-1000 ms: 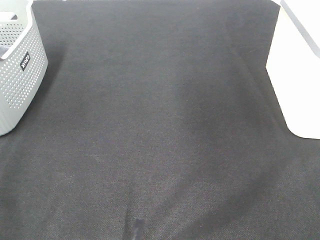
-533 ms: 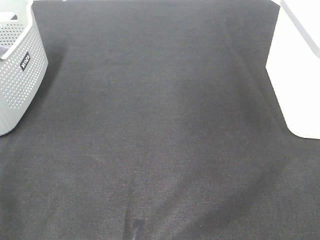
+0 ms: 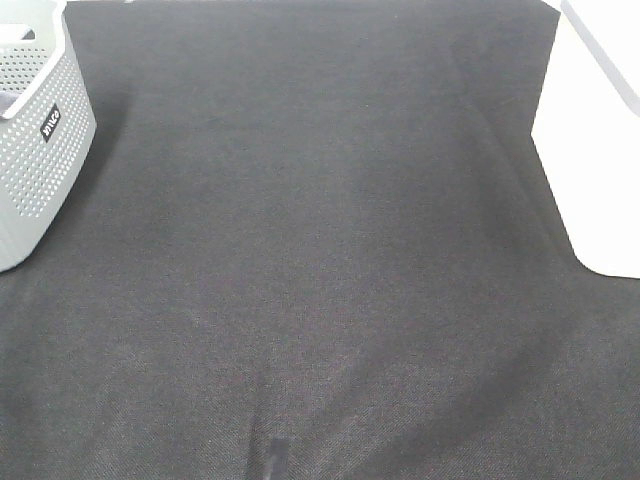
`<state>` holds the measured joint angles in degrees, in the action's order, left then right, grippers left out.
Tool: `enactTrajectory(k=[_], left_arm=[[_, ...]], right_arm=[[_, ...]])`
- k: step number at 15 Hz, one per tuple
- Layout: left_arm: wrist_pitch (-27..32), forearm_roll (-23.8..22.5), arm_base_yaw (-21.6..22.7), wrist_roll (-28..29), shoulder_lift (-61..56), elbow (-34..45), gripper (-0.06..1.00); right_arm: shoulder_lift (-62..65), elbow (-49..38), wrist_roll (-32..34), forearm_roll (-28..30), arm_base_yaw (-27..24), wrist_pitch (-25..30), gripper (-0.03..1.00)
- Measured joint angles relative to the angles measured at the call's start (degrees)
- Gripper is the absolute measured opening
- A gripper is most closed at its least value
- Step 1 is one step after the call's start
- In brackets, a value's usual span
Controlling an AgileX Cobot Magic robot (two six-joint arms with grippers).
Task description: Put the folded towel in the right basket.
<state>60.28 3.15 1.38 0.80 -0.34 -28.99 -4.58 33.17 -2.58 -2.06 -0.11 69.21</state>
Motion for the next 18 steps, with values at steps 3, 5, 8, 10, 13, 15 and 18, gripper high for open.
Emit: enactTrajectory(k=[3, 5, 8, 10, 13, 15, 18], left_arm=[[0.0, 0.0, 0.0, 0.0, 0.0, 0.0, 0.99], [0.0, 0.06, 0.0, 0.0, 0.0, 0.0, 0.99], [0.0, 0.29, 0.0, 0.0, 0.0, 0.0, 0.99], [0.0, 0.29, 0.0, 0.0, 0.0, 0.0, 0.99], [0.0, 0.29, 0.0, 0.0, 0.0, 0.0, 0.99], [0.0, 1.09, 0.0, -0.06, 0.0, 0.0, 0.99], [0.0, 1.78, 0.0, -0.06, 0.0, 0.0, 0.99]], right_arm=[[4.81, -1.89, -0.46, 0.0, 0.0, 0.57, 0.97], [4.81, -4.24, -0.57, -0.29, 0.0, 1.03, 0.97], [4.81, -6.25, -0.69, -1.55, 0.0, -3.72, 0.97], [4.81, -6.99, -0.69, -1.55, 0.0, -4.98, 0.97], [4.81, -7.05, -0.86, -1.55, 0.0, -5.27, 0.97], [4.81, -7.1, -0.86, -1.55, 0.0, -5.33, 0.97], [4.81, -7.1, -0.86, -1.55, 0.0, -5.33, 0.97]])
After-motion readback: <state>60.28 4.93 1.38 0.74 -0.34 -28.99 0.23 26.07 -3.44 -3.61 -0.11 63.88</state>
